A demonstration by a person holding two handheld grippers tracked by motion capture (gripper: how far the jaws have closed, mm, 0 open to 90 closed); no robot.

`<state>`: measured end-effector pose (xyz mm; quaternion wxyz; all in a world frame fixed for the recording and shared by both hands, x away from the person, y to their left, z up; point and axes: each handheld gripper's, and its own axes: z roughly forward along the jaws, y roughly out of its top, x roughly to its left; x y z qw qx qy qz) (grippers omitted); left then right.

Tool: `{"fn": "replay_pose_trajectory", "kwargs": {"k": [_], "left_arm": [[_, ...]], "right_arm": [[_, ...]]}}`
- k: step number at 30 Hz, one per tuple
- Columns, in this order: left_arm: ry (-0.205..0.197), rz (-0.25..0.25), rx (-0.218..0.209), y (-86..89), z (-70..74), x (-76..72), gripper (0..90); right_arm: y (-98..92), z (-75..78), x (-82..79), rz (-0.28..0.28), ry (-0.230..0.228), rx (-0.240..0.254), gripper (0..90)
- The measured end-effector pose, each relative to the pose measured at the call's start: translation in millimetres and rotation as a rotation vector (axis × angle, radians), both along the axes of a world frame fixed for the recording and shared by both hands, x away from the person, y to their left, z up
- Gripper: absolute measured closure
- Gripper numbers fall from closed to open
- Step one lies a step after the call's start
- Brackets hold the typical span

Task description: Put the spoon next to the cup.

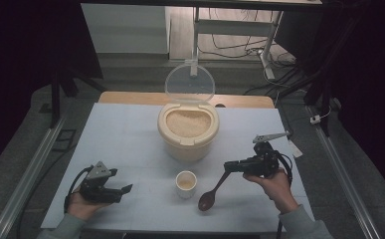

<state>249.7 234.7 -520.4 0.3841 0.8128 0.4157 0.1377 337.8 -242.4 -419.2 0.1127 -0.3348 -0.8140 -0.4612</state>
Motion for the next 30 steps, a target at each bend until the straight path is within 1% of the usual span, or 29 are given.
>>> {"fn": "replay_pose_trajectory", "kwargs": {"k": [3, 7, 10, 11, 14, 17, 19, 20, 21, 22, 25, 30], "left_arm": [[-0.001, 0.001, -0.001, 0.3, 0.1, -0.2, 16.9], [0.001, 0.0, -0.001, 0.1, 0.0, 0.2, 16.9], [0.003, -0.001, 0.0, 0.0, -0.2, 0.3, 16.8], [0.002, -0.001, 0.0, 0.0, -0.2, 0.3, 16.9], [0.001, 0.0, 0.0, 0.1, -0.1, 0.3, 16.9], [0.001, -0.002, 0.002, -0.3, -0.2, 0.2, 16.9], [0.002, -0.002, 0.002, -0.3, -0.3, 0.3, 16.9], [0.002, -0.002, 0.002, -0.3, -0.4, 0.4, 16.9], [0.002, -0.002, 0.003, -0.3, -0.5, 0.5, 16.9], [0.002, -0.002, 0.003, -0.4, -0.6, 0.4, 16.9], [0.001, -0.003, 0.004, -0.6, -0.5, 0.2, 16.9], [0.002, -0.004, 0.005, -1.4, -0.7, 0.3, 16.8]], "right_arm": [[6.5, -1.7, 1.8, 0.026, 0.018, -0.029, 82.5], [16.2, -5.0, 5.2, 0.037, 0.015, -0.067, 82.4], [24.3, -8.6, 9.4, 0.046, 0.012, -0.082, 82.4], [26.8, -9.8, 11.2, 0.044, 0.017, -0.075, 82.4], [32.6, -12.7, 17.8, 0.044, 0.021, -0.079, 81.4], [37.2, -17.2, 22.9, 0.025, 0.001, -0.094, 79.6], [39.4, -20.6, 25.4, 0.011, -0.012, -0.094, 78.5], [40.3, -22.8, 26.6, 0.002, -0.027, -0.095, 77.9], [40.9, -25.2, 27.7, -0.006, -0.033, -0.09, 77.5], [41.3, -27.9, 29.0, -0.016, -0.036, -0.088, 76.6], [42.1, -38.1, 32.6, -0.058, -0.068, -0.104, 73.5], [41.3, -55.0, 38.4, -0.097, -0.102, -0.11, 69.3]]}}
